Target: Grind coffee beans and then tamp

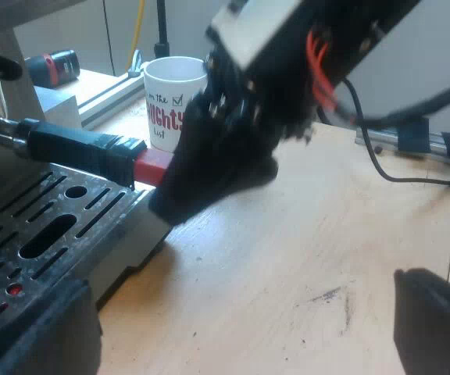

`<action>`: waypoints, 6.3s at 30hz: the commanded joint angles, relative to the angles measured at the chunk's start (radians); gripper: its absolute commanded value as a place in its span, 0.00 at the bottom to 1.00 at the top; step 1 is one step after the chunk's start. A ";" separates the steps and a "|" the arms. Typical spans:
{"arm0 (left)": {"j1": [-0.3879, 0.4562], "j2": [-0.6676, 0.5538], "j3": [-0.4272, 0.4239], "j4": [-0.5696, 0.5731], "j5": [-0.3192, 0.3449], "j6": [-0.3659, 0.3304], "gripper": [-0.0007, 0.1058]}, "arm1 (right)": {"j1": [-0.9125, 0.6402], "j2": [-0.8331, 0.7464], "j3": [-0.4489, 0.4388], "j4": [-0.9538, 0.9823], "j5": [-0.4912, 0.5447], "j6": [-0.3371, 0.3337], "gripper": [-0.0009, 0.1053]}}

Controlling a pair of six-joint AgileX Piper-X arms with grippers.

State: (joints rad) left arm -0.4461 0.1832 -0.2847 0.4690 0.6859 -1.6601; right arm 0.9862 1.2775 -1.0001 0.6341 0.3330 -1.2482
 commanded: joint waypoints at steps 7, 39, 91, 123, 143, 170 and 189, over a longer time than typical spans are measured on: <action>-0.005 -0.002 -0.003 -0.003 -0.001 -0.010 0.74 | -0.031 0.072 0.032 -0.145 0.004 -0.012 0.59; -0.005 -0.002 -0.003 -0.003 -0.001 -0.010 0.74 | 0.018 0.032 0.060 -0.121 0.063 -0.012 0.01; -0.005 0.166 -0.058 0.114 -0.062 -0.040 0.79 | 0.507 -0.302 0.470 -0.212 0.381 0.030 0.01; -0.085 0.475 -0.058 0.086 -0.169 0.011 0.79 | 0.410 -0.059 0.543 -0.437 0.133 -0.005 0.07; -0.085 0.475 -0.058 0.086 -0.171 0.011 0.79 | 0.410 -0.059 0.384 -0.110 0.058 -0.005 0.66; -0.085 0.475 -0.351 0.457 -0.565 0.007 0.81 | 0.415 -0.219 0.201 -0.342 0.202 -0.324 0.66; 0.162 0.642 -0.352 0.472 -0.584 0.030 0.86 | 0.415 -0.086 0.296 -0.606 0.193 -0.328 0.66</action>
State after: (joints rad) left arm -0.2800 0.8110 -0.6289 0.9569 0.1018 -1.6381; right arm 1.4001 1.1894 -0.7032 0.0486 0.5201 -1.5632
